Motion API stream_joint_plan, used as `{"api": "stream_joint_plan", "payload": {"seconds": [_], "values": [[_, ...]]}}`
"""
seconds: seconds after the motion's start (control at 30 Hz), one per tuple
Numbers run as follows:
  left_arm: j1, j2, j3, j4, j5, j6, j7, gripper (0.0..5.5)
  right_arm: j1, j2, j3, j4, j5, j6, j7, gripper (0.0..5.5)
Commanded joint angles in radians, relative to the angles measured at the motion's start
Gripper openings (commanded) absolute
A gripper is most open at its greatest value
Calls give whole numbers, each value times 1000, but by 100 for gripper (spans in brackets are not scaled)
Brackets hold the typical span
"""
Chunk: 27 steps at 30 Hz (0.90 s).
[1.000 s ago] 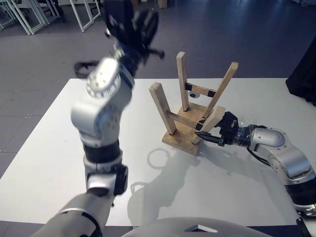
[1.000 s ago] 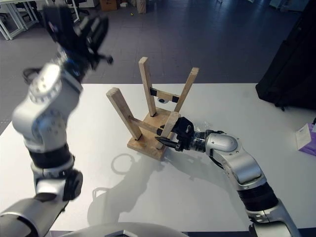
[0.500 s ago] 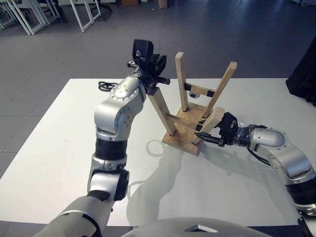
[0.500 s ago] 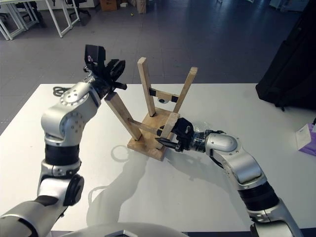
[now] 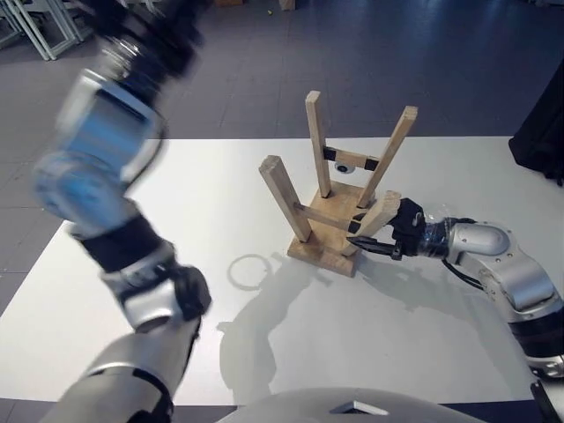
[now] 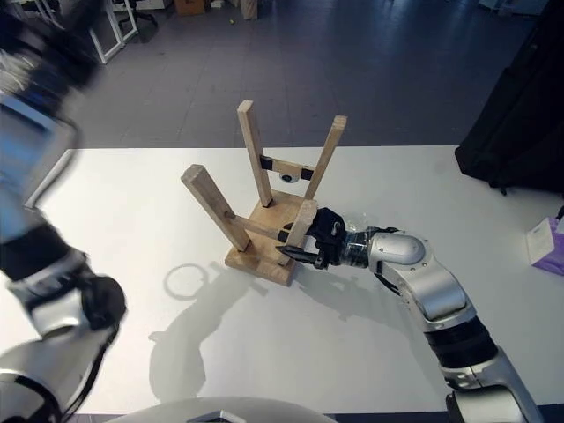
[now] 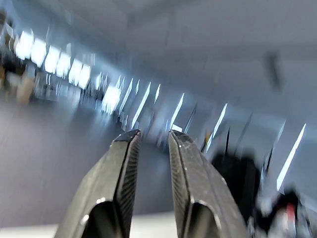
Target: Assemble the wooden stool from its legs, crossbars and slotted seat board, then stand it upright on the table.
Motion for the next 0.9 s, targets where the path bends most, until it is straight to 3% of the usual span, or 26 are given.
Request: {"api": "stream_joint_plan", "payload": {"seconds": [0.03,0.1,0.27,0.37,0.5,0.73,0.9], "values": [[145,124,21,106,107,0,11,104,-35,-10,159,152,-57,45,227,204],[252,123,-34,100,172,-8,2,104,-128,23,164,236,-85,-11,269,204],[565,152,-364,51,444,-108,-123,104,-303,87,152,454,-151,-163,320,204],[711,84,-493,4,524,-141,-141,104,-319,92,143,493,-159,-199,344,204],[763,14,-516,-23,557,-159,-133,104,-307,99,143,501,-165,-229,353,204],[760,13,-497,-16,594,-161,-154,102,-324,97,116,557,-240,-276,351,337],[778,17,-511,-43,625,-144,-168,102,-327,-32,96,563,-389,-317,316,429]]}}
